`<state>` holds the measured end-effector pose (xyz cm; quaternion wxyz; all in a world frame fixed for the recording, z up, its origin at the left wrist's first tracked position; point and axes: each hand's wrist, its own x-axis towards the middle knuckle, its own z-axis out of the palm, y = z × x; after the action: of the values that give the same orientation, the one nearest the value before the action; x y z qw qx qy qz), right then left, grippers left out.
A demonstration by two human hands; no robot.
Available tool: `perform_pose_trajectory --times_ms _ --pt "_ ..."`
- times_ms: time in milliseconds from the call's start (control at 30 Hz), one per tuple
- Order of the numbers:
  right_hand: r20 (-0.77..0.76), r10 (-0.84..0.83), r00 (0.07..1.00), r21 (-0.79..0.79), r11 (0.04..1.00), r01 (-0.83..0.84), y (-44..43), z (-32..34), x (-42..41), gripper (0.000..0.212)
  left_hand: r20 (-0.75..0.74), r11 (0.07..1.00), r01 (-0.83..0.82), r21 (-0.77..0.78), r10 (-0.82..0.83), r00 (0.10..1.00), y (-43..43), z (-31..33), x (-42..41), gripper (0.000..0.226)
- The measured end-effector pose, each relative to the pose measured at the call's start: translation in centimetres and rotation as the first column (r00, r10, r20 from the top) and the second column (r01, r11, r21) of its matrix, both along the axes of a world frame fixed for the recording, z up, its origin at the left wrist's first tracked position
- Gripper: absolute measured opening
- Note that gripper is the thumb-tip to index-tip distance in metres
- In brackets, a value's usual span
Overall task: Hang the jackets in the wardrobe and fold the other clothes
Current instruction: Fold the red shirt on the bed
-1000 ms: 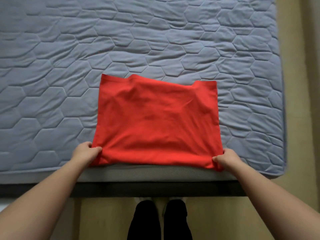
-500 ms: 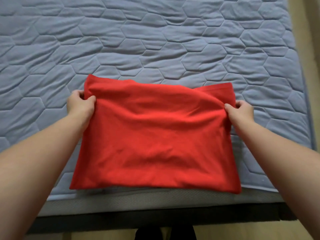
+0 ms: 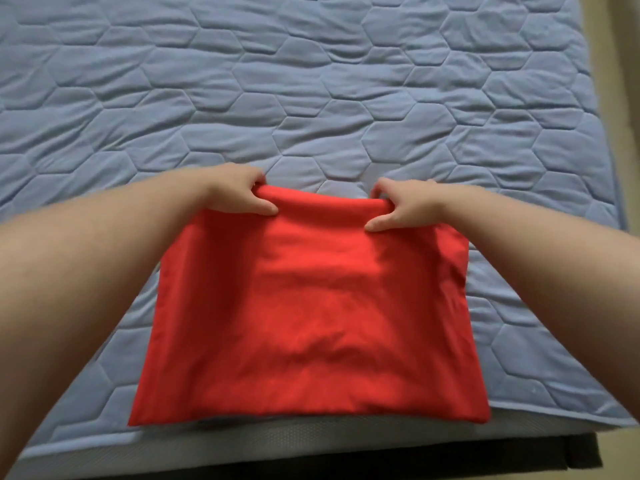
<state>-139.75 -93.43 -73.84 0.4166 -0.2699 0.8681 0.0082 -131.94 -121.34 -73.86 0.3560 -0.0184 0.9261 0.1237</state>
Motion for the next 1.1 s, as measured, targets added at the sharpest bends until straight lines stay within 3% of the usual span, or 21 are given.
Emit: perform_pose_trajectory --times_ms 67,100,200,267,333,433,500,567,633,733,800,867,1000,1100 --pt "0.030 0.015 0.999 -0.103 0.995 -0.011 -0.3 0.1 -0.5 0.030 -0.041 0.994 -0.016 0.110 0.021 0.999 0.0 0.2 -0.6 0.029" --pt "0.043 -0.027 0.999 -0.195 0.980 0.035 -0.2 0.2 -0.5 0.028 -0.086 0.984 -0.052 0.172 0.067 0.994 -0.1 0.3 -0.7 0.031" --pt "0.204 -0.240 0.949 -0.424 0.852 0.306 0.9 0.3 0.2 0.018 -0.074 0.896 -0.172 0.410 0.220 0.973 -0.7 0.5 -0.2 0.026" --pt "0.292 -0.345 0.892 -0.422 0.790 0.444 1.8 0.4 0.5 0.012 -0.023 0.862 -0.206 0.464 0.244 0.969 -1.0 0.4 -0.2 0.017" --pt "0.260 -0.349 0.900 -0.371 0.825 0.427 1.8 -0.1 0.3 0.009 -0.046 0.909 -0.152 0.389 0.184 0.982 -0.7 -0.2 -0.6 0.016" --pt "-0.137 -0.258 0.956 -0.213 0.951 0.226 0.3 -2.0 0.4 0.019 -0.152 0.998 -0.030 0.060 0.039 0.988 0.8 -1.8 -0.9 0.029" --pt "-0.485 -0.234 0.843 -0.146 0.972 0.186 -0.5 -2.6 1.0 0.026 -0.384 0.989 -0.026 -0.145 -0.032 0.923 2.3 -2.3 -0.4 0.022" --pt "-0.684 -0.231 0.692 -0.197 0.972 0.130 -0.9 -2.6 2.3 0.031 -0.606 0.972 -0.130 -0.197 -0.017 0.795 3.3 -2.3 0.9 0.023" --pt "-0.710 -0.308 0.633 -0.342 0.937 0.072 -1.1 -2.4 4.7 0.043 -0.717 0.980 -0.159 -0.118 0.027 0.697 4.9 -2.5 3.1 0.042" --pt "-0.615 -0.224 0.756 -0.337 0.942 0.005 -1.6 -3.1 8.8 0.062 -0.615 0.993 -0.059 -0.099 -0.014 0.788 7.5 -3.3 6.2 0.065" --pt "-0.534 -0.118 0.838 -0.218 0.976 -0.002 -1.7 -4.6 9.9 0.068 -0.516 0.990 -0.041 -0.133 -0.034 0.856 8.1 -5.0 6.8 0.069" --pt "-0.521 -0.104 0.847 -0.157 0.987 0.025 -1.6 -6.6 9.6 0.071 -0.500 0.985 -0.048 -0.166 -0.042 0.865 7.8 -7.0 6.5 0.069" --pt "-0.552 -0.154 0.820 -0.190 0.980 0.056 -1.6 -9.1 9.2 0.072 -0.539 0.981 -0.038 -0.192 -0.073 0.839 7.6 -9.7 6.3 0.069" --pt "-0.506 -0.142 0.851 -0.218 0.975 0.033 -1.5 -8.4 9.1 0.073 -0.531 0.989 -0.041 -0.144 -0.043 0.846 7.7 -8.4 6.2 0.070"
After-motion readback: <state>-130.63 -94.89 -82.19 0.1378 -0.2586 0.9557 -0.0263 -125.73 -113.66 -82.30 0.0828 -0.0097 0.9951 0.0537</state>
